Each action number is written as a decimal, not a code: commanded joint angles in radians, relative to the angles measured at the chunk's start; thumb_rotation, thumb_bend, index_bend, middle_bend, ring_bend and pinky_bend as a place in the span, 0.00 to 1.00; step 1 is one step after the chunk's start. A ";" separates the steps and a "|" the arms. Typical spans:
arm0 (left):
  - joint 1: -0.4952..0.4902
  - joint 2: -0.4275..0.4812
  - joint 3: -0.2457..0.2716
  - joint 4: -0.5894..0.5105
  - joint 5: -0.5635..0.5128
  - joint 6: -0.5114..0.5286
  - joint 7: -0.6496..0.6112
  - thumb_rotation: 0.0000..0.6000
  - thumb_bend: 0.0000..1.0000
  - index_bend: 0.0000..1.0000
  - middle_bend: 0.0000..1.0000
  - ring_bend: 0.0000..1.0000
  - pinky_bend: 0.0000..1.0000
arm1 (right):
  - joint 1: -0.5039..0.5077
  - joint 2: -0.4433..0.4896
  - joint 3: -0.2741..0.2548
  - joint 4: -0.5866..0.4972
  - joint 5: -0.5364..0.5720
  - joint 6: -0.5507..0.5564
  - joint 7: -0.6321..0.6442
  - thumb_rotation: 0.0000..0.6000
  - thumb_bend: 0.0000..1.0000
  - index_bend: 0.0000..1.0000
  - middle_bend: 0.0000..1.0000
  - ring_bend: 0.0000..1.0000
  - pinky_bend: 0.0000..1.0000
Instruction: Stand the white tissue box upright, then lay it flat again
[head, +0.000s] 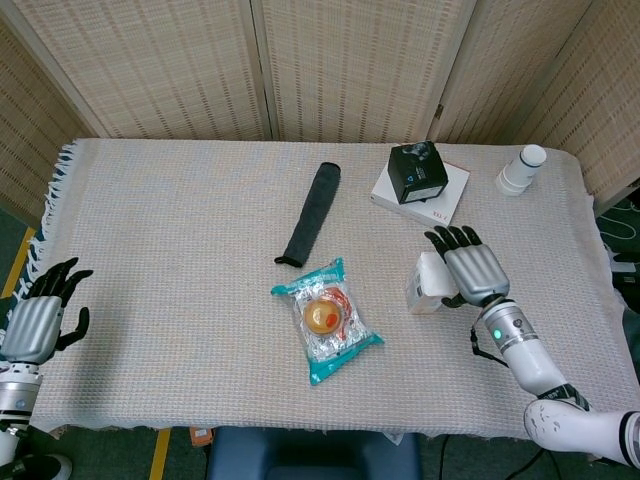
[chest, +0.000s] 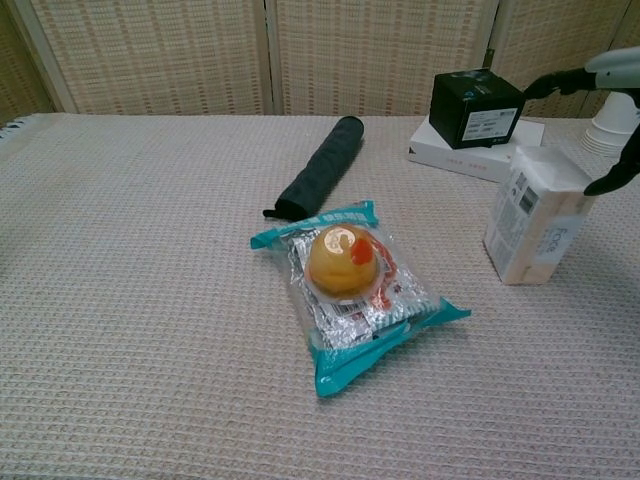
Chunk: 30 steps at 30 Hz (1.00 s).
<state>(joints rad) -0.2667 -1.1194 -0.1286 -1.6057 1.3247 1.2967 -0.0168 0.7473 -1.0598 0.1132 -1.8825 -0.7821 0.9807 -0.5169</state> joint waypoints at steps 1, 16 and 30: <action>0.000 0.000 0.000 0.000 0.000 0.000 0.000 1.00 0.55 0.19 0.00 0.00 0.12 | 0.009 -0.003 -0.003 0.007 0.023 -0.009 -0.008 1.00 0.09 0.00 0.02 0.00 0.00; -0.002 0.001 0.000 0.010 0.002 -0.007 -0.016 1.00 0.55 0.19 0.00 0.00 0.12 | 0.061 -0.044 -0.020 0.033 0.122 -0.021 -0.061 1.00 0.09 0.05 0.09 0.00 0.00; -0.005 -0.001 -0.001 0.018 -0.002 -0.015 -0.025 1.00 0.55 0.19 0.00 0.00 0.12 | 0.076 -0.061 -0.037 0.045 0.172 -0.009 -0.076 1.00 0.09 0.10 0.14 0.02 0.00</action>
<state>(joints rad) -0.2715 -1.1203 -0.1300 -1.5874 1.3227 1.2814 -0.0415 0.8230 -1.1202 0.0761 -1.8383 -0.6111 0.9723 -0.5934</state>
